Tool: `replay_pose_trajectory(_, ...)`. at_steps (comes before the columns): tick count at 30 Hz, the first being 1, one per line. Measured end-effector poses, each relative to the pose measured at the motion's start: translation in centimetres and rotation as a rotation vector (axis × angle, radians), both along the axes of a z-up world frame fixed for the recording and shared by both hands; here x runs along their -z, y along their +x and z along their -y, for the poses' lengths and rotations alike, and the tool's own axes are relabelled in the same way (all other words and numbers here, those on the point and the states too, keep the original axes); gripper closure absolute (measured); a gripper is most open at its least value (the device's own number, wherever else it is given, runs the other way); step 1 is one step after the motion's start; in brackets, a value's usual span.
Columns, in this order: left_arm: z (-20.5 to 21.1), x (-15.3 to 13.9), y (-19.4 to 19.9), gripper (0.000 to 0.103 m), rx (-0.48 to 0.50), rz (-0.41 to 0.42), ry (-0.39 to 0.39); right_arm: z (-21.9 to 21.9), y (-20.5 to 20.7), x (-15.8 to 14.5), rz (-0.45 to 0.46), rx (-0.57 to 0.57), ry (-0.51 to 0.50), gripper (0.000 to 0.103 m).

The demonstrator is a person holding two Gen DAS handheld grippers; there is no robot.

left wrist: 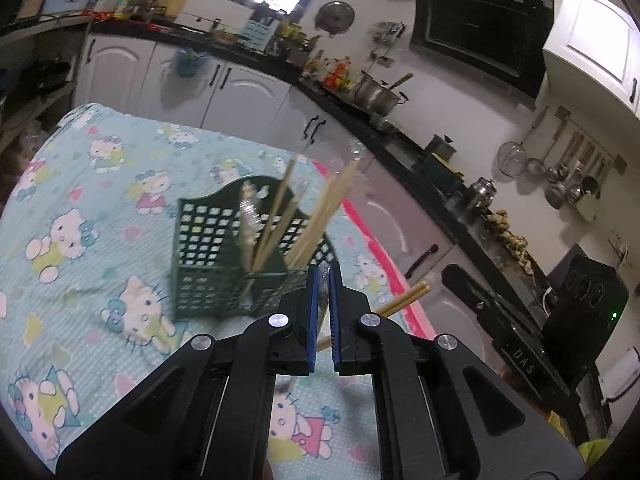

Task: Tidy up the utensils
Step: 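Lift held chopsticks with both tools and carry them above the caddy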

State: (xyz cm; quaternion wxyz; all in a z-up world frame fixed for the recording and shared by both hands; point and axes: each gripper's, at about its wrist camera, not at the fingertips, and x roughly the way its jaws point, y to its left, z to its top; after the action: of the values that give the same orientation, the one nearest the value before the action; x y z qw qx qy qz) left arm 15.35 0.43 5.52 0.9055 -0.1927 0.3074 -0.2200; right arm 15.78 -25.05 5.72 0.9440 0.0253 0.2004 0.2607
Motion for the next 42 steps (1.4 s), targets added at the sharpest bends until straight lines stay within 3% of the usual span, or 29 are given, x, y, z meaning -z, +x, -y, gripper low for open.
replay_pose_trajectory(10, 1.1, -3.5, 0.2, 0.101, 0.033, 0.073, 0.006, 0.3, -0.4, -2.0, 0.046, 0.0, 0.023, 0.102)
replay_pose_trajectory(23, 1.6, -10.2, 1.5, 0.101, 0.011, 0.21, 0.038, -1.2, 0.8, -8.5, 0.18, -0.019, 0.054, 0.102)
replay_pose_trajectory(28, 1.6, -12.2, 2.4, 0.101, -0.013, 0.247, 0.066, -1.6, 2.8, -10.5, 0.185, -0.018, 0.075, 0.102)
replay_pose_trajectory(42, -1.2, -13.9, 5.3, 0.101, -0.13, 0.27, 0.097, -2.2, 7.3, -11.9, 0.179, 0.031, 0.094, 0.102)
